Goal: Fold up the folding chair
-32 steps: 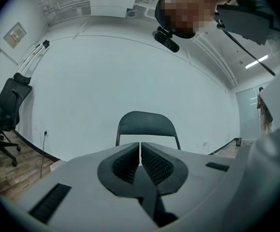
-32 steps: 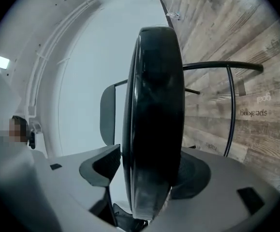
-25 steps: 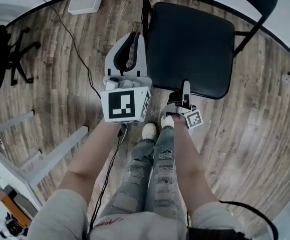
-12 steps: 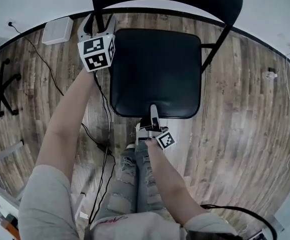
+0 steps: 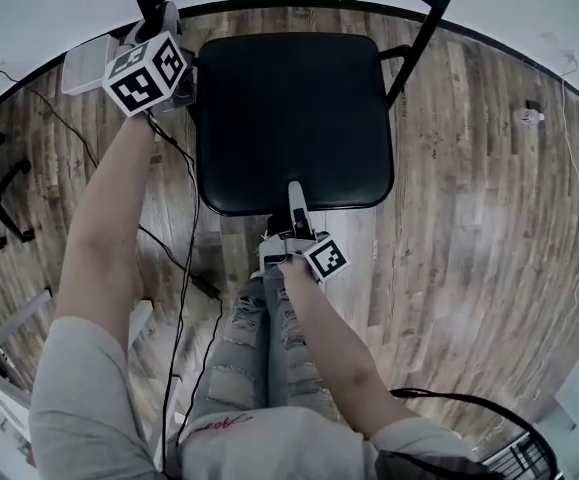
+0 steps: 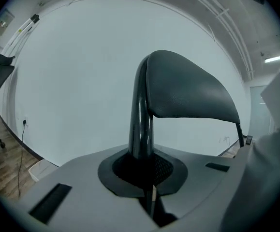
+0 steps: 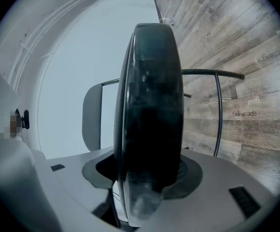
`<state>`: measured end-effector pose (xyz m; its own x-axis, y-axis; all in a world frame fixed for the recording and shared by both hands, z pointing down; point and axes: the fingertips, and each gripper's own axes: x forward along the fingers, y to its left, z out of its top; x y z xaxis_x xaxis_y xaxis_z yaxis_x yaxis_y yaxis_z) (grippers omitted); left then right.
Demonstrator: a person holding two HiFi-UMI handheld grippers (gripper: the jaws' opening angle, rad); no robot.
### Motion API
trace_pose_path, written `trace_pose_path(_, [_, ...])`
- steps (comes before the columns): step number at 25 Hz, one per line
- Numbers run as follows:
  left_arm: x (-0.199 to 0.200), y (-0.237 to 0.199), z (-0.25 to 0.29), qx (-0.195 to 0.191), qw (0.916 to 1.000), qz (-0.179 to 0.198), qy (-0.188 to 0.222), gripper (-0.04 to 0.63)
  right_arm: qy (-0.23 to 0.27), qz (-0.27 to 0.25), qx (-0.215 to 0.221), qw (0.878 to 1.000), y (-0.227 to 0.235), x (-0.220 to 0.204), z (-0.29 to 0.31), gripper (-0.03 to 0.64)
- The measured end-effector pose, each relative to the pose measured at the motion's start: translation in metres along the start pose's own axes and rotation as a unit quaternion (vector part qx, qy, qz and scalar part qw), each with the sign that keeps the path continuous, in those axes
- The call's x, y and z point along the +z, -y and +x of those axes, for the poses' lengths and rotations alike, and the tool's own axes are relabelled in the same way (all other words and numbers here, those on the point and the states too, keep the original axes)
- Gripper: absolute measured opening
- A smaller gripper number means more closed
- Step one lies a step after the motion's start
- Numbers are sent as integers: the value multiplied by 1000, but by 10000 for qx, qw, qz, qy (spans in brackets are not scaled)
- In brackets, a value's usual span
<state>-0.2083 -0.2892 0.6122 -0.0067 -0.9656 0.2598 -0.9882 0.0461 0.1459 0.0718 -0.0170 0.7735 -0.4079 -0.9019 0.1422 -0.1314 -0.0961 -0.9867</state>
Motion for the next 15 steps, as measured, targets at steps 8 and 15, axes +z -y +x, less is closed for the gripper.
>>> trace_pose_path(8, [58, 17, -20, -417, 9978, 365, 372, 18, 208, 253, -747, 9967, -110, 23, 40, 185])
trace_pose_path(15, [86, 38, -37, -1033, 9882, 1125, 104, 18, 302, 469, -517, 9971, -212, 44, 100, 138])
